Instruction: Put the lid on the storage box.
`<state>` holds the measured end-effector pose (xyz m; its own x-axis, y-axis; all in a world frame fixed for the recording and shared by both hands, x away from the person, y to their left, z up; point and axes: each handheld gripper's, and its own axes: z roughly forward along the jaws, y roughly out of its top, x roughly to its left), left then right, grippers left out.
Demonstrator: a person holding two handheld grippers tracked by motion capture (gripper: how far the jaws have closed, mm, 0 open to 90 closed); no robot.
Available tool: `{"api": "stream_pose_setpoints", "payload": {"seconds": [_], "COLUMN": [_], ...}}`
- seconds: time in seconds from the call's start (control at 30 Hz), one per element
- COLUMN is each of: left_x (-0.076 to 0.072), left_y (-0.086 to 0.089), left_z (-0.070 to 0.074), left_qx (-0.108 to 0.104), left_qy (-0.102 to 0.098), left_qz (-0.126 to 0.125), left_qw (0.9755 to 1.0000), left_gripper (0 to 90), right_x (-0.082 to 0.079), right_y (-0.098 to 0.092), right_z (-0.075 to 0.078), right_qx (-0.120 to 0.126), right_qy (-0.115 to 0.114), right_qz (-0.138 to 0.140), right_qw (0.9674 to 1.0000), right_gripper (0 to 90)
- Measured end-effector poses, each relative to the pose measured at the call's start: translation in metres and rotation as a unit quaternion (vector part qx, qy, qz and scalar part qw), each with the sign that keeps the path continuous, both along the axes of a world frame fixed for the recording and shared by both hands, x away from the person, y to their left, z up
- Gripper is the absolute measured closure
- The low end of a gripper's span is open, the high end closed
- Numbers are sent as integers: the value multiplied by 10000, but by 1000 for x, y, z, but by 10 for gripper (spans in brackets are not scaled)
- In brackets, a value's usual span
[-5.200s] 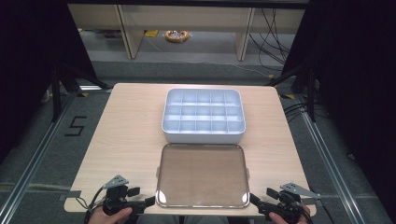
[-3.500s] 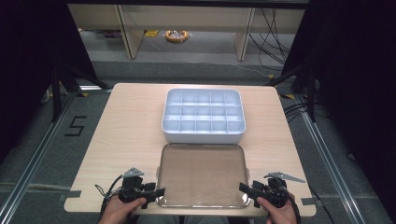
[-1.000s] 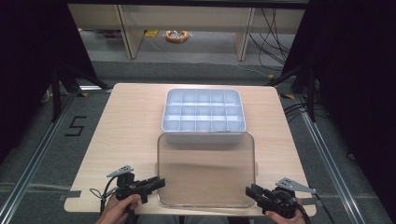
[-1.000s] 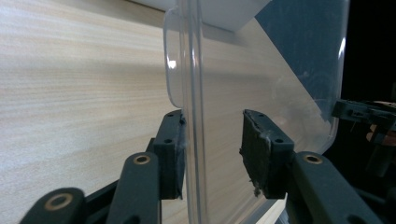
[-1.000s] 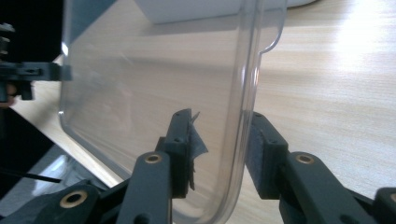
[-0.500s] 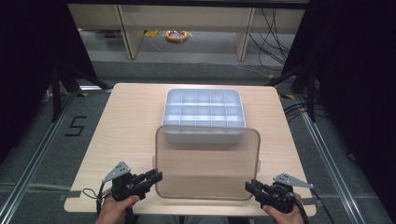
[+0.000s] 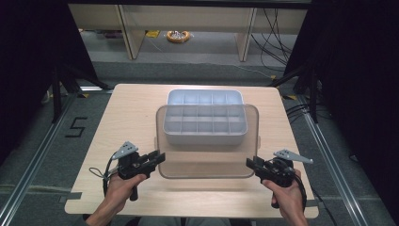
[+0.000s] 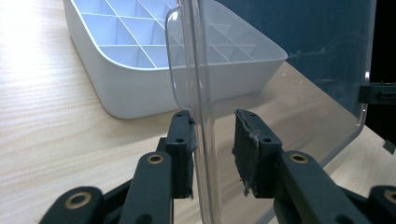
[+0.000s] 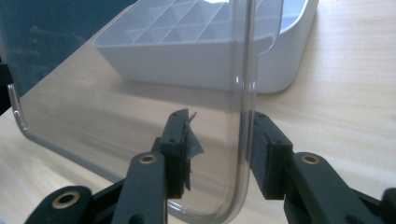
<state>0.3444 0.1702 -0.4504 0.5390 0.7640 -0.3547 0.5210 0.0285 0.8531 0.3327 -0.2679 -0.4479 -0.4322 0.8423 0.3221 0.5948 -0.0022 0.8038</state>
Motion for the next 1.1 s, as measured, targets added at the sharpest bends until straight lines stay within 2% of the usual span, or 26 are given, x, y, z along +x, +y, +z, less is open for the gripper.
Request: {"api": "stream_pose_setpoints", "payload": {"seconds": [0.07, 0.1, 0.13, 0.17, 0.2, 0.27, 0.33, 0.37, 0.43, 0.47, 0.5, 0.57, 0.6, 0.63, 0.67, 0.7, 0.73, 0.77, 0.87, 0.9, 0.97, 1.07, 1.1], "left_x": [3, 5, 9, 11, 11, 15, 20, 23, 24, 26, 29, 34, 34, 41, 41, 48, 51, 51, 60, 62, 71, 78, 86], "left_y": [0, -1, -2, -2, -2, -3, -4, -4, -4, -4, -4, -4, -4, -3, -3, -4, -4, -4, -5, -6, -8, -9, -10], "left_z": [0, -1, -2, -3, -3, -3, -2, -1, 0, 1, 5, 9, 9, 13, 13, 16, 18, 18, 23, 25, 30, 32, 35], "left_qx": [7, -2, 46, 47, 47, 5, 38, -4, 4, 2, 7, -7, -7, -66, -66, -46, -47, -47, -67, -22, -19, -27, -27], "left_qy": [-8, 17, 35, 55, 55, 89, 91, 83, 78, 67, 45, 67, 67, 25, 25, -4, -5, -5, -48, -56, -102, -93, -90], "left_qz": [-16, -5, -9, 9, 9, 12, 24, 17, 20, 29, 63, 93, 93, 114, 114, 154, 188, 188, 208, 261, 302, 350, 391], "left_qw": [10000, 10000, 10000, 10000, 10000, 10000, 9999, 10000, 10000, 10000, 10000, 9999, 9999, 9999, 9999, 9999, 9998, 9998, 9998, 9996, 9995, 9993, 9992], "left_gripper": [676, 677, 678, 679, 681, 681, 680, 680, 677, 677, 676, 676, 677, 683, 685, 684, 685, 684, 685, 685, 684, 683, 682], "right_x": [3, 3, 9, 8, 11, 13, 19, 20, 22, 23, 28, 33, 35, 38, 38, 44, 44, 47, 54, 62, 67, 76, 79], "right_y": [0, 2, 1, 1, 0, 0, -1, 0, 0, 0, 1, 0, 1, 1, 1, 2, 5, 6, 6, 4, 6, 5, 6], "right_z": [1, 4, 3, 5, 5, 5, 5, 6, 6, 8, 9, 11, 13, 14, 14, 16, 18, 20, 21, 21, 23, 26, 28], "right_qx": [21, 108, 43, 71, -65, 10, -12, 21, -4, -16, 10, 24, 20, -10, -10, 1, 84, 131, 109, 2, 61, 28, 4], "right_qy": [-25, 145, -25, 123, -29, 21, -43, 26, -16, 66, -19, -81, -80, -104, -104, -166, -13, 17, -45, -142, -76, -161, -141], "right_qz": [-12, -40, -29, -89, -65, -30, -63, -83, -77, -130, -133, -71, -128, -119, -119, -133, -228, -261, -274, -187, -276, -233, -302], "right_qw": [10000, 9998, 10000, 9999, 10000, 10000, 10000, 10000, 10000, 9999, 9999, 9999, 9999, 9999, 9999, 9998, 9997, 9996, 9996, 9997, 9996, 9996, 9994], "right_gripper": [624, 623, 621, 621, 621, 620, 619, 617, 616, 614, 611, 611, 610, 610, 610, 609, 609, 607, 602, 600, 596, 595, 595]}}
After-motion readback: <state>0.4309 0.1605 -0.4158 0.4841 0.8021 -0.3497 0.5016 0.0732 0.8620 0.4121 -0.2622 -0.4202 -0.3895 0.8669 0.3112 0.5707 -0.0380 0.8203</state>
